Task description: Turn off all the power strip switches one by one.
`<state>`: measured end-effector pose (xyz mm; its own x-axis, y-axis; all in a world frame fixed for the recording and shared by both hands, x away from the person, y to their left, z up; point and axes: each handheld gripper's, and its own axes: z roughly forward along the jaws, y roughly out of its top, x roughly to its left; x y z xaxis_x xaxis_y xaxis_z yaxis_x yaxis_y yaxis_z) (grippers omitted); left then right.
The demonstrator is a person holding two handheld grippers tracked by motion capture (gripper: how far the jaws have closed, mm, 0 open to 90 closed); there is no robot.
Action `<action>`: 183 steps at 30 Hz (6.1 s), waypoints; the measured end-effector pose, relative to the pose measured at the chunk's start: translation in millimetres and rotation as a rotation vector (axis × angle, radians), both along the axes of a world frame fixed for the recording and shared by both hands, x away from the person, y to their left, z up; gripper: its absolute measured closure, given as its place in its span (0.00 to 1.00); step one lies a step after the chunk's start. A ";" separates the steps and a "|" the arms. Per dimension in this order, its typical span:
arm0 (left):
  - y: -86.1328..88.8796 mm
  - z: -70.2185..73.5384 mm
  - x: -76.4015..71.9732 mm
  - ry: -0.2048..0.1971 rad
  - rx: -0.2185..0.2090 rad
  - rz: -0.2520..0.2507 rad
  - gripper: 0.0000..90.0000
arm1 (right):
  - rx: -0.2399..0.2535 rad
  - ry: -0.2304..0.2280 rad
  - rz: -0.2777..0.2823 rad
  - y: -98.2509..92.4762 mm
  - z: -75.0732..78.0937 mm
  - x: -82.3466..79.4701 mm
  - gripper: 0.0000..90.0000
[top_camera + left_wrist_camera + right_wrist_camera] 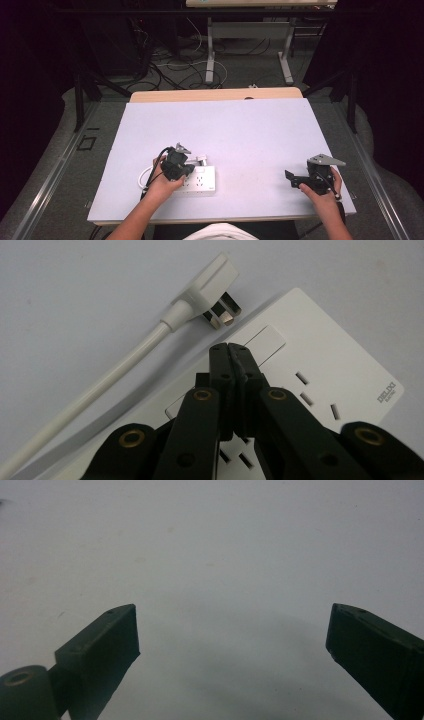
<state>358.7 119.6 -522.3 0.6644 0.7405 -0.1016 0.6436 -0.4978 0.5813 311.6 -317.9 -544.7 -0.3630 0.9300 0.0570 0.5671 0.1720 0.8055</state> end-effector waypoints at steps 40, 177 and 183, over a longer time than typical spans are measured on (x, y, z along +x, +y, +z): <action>-11.8 11.7 -0.7 -0.016 -0.013 -0.023 1.00 | 0.000 -0.001 0.000 -0.2 0.6 -0.4 0.07; 40.4 36.2 -0.6 -0.036 -0.117 0.131 0.53 | 0.011 -0.010 0.000 -0.5 1.8 0.1 0.07; 57.5 38.7 0.3 -0.073 -0.114 0.187 0.41 | 0.009 -0.012 0.000 -1.0 1.9 0.2 0.07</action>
